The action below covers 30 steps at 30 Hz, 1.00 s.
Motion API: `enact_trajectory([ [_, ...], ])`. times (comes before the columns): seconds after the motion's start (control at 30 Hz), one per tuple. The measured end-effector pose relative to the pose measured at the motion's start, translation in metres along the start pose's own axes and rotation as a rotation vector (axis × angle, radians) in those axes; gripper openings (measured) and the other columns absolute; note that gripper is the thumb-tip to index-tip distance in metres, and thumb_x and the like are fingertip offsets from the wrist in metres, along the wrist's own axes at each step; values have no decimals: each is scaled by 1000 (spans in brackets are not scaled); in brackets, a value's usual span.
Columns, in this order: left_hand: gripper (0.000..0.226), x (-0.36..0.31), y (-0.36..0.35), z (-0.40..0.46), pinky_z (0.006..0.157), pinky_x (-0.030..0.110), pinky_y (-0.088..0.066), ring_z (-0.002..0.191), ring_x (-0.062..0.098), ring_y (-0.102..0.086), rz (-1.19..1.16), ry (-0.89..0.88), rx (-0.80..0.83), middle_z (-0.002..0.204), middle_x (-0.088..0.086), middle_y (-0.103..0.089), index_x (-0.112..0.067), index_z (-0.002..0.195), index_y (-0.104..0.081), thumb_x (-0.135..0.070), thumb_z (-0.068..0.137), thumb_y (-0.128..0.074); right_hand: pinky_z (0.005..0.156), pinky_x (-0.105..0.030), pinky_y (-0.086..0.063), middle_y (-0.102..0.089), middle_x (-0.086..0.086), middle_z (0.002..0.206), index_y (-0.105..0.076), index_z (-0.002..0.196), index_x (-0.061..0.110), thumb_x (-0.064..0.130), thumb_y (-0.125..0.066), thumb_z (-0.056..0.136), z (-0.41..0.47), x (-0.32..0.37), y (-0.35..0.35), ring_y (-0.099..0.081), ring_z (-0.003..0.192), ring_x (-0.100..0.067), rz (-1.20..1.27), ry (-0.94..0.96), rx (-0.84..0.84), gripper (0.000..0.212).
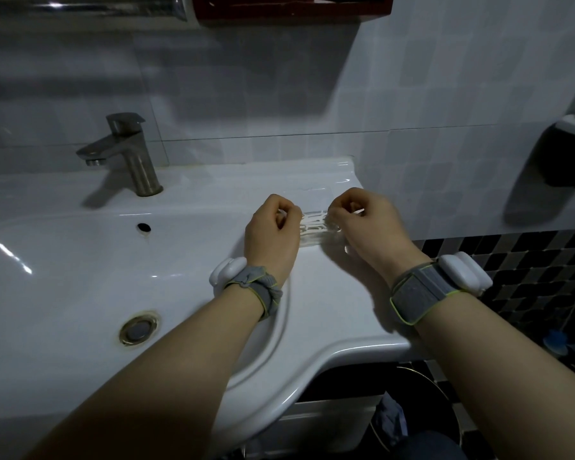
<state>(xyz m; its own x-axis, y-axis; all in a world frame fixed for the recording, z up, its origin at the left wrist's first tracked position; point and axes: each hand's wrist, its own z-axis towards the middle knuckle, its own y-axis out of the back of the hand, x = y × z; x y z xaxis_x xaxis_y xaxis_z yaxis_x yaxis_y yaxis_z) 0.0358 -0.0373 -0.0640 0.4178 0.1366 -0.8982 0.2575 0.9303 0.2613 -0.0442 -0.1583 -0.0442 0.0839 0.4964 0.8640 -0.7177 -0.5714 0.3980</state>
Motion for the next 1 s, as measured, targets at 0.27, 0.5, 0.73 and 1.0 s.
enact_trajectory([
  [0.27,14,1,-1,1,55,30,-38,57,14,-38,51,-42,-5,63,3,-45,-14,85,-57,-23,94,-53,67,-38,-56,-67,5,69,-70,76,19,26,-62,82,1,-3,1,-56,59,-16,-56,0,-6,12],
  [0.5,16,1,-1,1,52,23,-35,57,13,-41,40,-31,-40,66,-3,-51,-13,89,-57,-23,98,-48,80,-36,-54,-69,-4,82,-70,89,14,15,-49,88,5,-2,4,-65,82,-28,-101,-62,-134,21],
  [0.73,19,5,-2,3,57,30,-35,61,15,-41,41,-17,-100,72,0,-51,-6,94,-53,-19,101,-41,73,-23,-49,-69,4,79,-76,86,16,7,-49,83,1,-1,5,-63,80,-17,-140,-61,-110,28],
  [1.0,19,7,-1,8,61,25,-29,78,21,-49,2,77,-187,77,-7,-55,-8,94,-56,-14,101,-39,78,-21,-44,-71,2,92,-73,97,18,15,-53,88,2,-2,5,-61,87,-14,-161,-49,-80,22],
])
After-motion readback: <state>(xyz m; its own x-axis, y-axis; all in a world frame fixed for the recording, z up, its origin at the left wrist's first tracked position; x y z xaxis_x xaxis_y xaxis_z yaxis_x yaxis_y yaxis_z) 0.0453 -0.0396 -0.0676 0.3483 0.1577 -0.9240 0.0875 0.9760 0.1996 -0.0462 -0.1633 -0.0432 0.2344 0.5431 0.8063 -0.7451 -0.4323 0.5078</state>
